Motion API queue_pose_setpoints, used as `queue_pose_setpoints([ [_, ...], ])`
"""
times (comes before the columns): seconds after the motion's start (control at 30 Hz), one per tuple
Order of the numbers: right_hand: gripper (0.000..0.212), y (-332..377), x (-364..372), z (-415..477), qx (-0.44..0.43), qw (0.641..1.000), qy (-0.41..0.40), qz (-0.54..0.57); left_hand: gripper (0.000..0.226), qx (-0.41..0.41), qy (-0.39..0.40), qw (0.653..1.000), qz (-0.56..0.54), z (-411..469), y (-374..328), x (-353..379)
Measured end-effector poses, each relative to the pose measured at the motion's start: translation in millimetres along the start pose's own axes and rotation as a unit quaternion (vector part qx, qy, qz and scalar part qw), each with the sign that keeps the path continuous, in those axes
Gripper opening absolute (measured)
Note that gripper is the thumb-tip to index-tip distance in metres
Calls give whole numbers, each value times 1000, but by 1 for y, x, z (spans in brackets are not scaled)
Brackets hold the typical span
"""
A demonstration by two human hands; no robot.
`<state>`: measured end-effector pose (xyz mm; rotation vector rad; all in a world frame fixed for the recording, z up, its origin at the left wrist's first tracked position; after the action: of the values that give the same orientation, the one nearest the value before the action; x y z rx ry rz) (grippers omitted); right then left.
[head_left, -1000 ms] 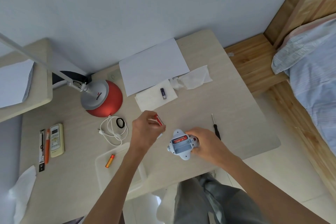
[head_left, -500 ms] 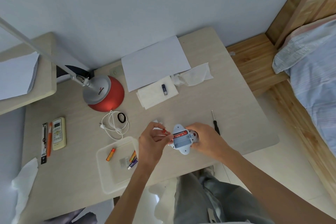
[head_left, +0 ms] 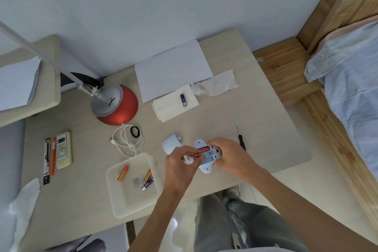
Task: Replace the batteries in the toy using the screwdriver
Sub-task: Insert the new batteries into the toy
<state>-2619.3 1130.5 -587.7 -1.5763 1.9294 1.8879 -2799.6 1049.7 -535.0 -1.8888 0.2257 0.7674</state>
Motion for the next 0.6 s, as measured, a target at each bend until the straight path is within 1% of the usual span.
queue_pose_setpoints([
  [0.17,59,0,-1,-1,1,1000,-1,-3,23,15,-7,998,53,3,11,5],
  [0.27,57,0,-1,-1,-1,1000,-3,0,19,71,-14,993,90,6,11,1],
  [0.43,56,-1,0,-2,-2,1000,-1,6,17,166,5,969,184,12,8,-1],
  [0.6,56,-1,0,-1,-5,1000,-1,5,16,183,24,952,243,16,6,-1],
])
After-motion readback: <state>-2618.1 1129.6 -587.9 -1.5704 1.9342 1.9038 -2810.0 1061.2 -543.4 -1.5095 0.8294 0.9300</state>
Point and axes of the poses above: each hand's wrist, its own z-axis towards the middle knuckle, its own x-axis out of the palm, y = z × x, the point moved 4 cm from there along z, towards the middle knuckle, and after that the axes turned 4 degrees about -x, right-handed, at the moved point
